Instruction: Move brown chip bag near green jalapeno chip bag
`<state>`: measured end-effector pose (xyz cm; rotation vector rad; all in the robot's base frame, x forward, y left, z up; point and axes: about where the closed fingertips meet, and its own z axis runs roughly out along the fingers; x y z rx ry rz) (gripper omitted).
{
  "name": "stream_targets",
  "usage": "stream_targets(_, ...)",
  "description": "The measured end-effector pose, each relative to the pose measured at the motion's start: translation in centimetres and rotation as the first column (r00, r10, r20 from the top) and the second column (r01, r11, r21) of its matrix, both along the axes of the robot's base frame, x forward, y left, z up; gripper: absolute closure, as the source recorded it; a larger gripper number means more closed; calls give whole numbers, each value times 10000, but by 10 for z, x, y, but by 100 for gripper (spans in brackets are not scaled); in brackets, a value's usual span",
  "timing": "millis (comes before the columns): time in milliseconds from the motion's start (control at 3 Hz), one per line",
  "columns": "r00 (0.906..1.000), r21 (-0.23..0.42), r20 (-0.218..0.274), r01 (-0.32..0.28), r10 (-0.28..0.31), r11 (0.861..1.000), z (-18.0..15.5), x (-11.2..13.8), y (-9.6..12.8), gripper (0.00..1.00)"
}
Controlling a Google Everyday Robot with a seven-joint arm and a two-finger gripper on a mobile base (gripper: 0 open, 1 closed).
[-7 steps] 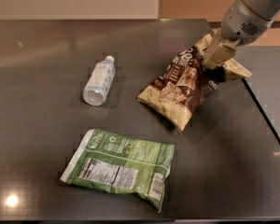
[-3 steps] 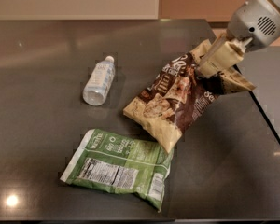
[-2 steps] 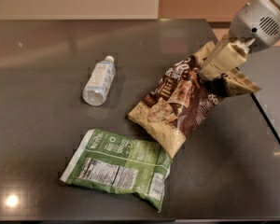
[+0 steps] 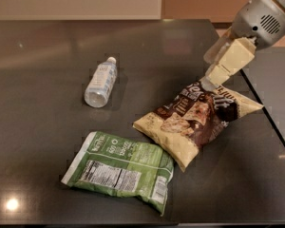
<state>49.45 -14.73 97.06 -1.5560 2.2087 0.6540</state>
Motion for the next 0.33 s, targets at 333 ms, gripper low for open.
stream_targets(333, 9996, 103, 230, 134, -136, 9999, 1, 8, 4, 0)
